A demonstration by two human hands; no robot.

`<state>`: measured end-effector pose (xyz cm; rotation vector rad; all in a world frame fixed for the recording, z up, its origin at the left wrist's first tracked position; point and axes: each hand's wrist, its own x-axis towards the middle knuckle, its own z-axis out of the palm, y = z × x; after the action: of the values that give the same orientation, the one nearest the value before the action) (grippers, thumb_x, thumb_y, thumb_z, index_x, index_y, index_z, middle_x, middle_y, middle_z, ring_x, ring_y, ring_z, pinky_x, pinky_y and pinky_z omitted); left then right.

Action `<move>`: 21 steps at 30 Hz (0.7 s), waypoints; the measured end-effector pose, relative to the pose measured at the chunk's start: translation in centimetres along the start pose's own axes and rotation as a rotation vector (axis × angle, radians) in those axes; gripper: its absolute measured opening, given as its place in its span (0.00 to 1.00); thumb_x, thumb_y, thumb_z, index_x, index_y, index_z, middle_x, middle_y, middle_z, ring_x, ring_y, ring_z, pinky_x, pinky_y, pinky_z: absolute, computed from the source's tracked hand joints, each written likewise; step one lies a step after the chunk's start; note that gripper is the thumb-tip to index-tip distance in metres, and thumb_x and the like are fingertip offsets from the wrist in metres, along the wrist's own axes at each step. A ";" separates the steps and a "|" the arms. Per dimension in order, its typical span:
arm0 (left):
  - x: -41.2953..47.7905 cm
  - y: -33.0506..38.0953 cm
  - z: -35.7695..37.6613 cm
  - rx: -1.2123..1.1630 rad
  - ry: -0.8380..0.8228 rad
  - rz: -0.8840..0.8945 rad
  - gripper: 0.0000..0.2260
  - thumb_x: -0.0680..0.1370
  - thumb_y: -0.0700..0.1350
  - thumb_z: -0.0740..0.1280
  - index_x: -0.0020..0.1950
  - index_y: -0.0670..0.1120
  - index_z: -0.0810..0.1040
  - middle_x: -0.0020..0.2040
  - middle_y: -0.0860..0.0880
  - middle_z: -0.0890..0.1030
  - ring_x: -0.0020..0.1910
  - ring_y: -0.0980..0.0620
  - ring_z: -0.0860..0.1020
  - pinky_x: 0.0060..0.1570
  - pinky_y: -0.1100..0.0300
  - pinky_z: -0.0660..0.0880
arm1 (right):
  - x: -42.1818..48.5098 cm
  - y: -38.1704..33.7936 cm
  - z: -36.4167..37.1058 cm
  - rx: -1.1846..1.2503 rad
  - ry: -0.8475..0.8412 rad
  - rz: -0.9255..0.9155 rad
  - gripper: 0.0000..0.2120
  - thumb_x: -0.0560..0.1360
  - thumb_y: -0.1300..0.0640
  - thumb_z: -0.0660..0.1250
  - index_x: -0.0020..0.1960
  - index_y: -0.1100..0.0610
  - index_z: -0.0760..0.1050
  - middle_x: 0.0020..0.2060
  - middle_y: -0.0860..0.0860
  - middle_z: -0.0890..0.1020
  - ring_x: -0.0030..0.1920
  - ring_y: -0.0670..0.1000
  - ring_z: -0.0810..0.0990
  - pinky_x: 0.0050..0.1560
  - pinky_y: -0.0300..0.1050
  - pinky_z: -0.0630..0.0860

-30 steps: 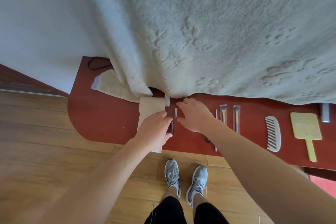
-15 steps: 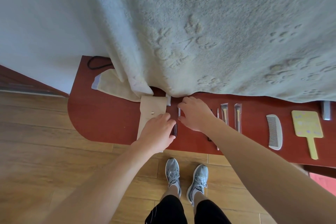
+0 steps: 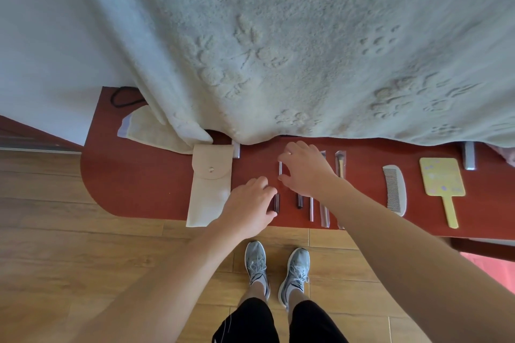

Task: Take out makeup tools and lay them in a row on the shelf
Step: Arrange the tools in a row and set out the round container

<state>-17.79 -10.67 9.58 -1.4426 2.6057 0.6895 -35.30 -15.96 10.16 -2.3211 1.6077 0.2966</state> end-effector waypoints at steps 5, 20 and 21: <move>0.6 1.1 0.5 -0.013 0.005 0.003 0.20 0.78 0.55 0.68 0.67 0.48 0.75 0.57 0.51 0.74 0.54 0.51 0.75 0.45 0.58 0.73 | -0.8 0.9 0.3 -0.004 0.018 0.003 0.21 0.75 0.44 0.64 0.64 0.52 0.76 0.61 0.51 0.73 0.61 0.54 0.69 0.60 0.51 0.67; 1.2 2.5 1.5 -0.019 0.019 -0.020 0.19 0.78 0.55 0.69 0.66 0.49 0.75 0.57 0.51 0.74 0.53 0.52 0.76 0.47 0.56 0.78 | -1.7 2.0 0.9 0.010 0.039 -0.008 0.21 0.74 0.43 0.65 0.64 0.51 0.76 0.64 0.50 0.71 0.65 0.54 0.66 0.62 0.52 0.65; 1.2 2.5 1.5 -0.018 0.019 -0.021 0.19 0.78 0.55 0.69 0.66 0.49 0.75 0.57 0.51 0.74 0.54 0.52 0.76 0.47 0.56 0.78 | -1.7 2.0 0.9 0.011 0.038 -0.008 0.21 0.74 0.43 0.65 0.64 0.51 0.76 0.64 0.50 0.71 0.65 0.54 0.66 0.62 0.52 0.65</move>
<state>-20.71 -9.84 8.74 -1.4874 2.6010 0.7021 -37.76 -14.85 9.63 -2.3381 1.6137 0.2426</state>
